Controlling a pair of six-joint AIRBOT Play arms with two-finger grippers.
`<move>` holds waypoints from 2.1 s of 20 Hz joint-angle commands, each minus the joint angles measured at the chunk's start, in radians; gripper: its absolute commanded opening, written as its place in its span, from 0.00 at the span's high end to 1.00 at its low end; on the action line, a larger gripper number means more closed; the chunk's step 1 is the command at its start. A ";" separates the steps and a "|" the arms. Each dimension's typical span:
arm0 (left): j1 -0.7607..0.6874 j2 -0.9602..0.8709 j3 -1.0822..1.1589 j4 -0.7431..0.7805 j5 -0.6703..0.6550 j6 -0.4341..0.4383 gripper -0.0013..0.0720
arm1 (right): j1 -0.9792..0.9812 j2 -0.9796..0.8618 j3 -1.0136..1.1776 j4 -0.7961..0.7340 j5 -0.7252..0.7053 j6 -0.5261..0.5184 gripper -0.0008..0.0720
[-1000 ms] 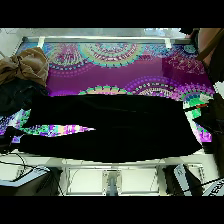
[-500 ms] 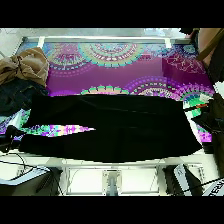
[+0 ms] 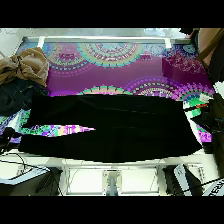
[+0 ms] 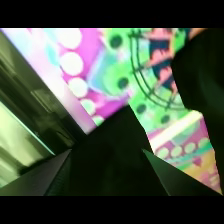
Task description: Fold the clothes and pants, and hang the long-sleeved shirts on hangers.
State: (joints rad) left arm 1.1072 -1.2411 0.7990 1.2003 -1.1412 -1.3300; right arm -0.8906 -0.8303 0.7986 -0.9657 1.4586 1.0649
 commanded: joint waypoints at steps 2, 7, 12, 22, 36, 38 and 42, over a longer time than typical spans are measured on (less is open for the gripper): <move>-0.002 -0.080 0.141 0.046 -0.103 -0.005 0.31 | 0.000 0.001 0.000 0.001 0.005 0.000 0.47; -0.071 -0.229 0.158 0.044 -0.195 0.090 0.32 | 0.000 0.001 0.000 0.002 0.017 0.046 0.47; -0.104 -0.256 0.162 -0.023 -0.224 0.177 0.71 | 0.000 0.001 0.000 0.002 0.027 0.053 0.47; -0.105 -0.214 0.317 -0.147 -0.210 0.164 0.97 | 0.000 0.001 0.000 0.001 0.026 0.072 0.47; -0.137 -0.205 0.330 -0.349 -0.113 0.114 0.15 | -0.003 0.024 -0.003 -0.030 -0.130 0.050 0.46; -0.117 -0.182 0.356 -0.374 -0.138 0.115 0.01 | -0.032 0.061 -0.010 -0.101 -0.124 0.034 0.46; -0.001 -0.049 0.338 -0.263 -0.143 0.114 0.02 | -0.260 0.111 -0.065 -0.166 -0.063 -0.031 0.46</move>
State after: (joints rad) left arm 1.0401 -1.3636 1.1454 0.8658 -1.2751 -1.2160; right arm -1.0229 -0.7464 0.7650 -1.0889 1.3617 1.0828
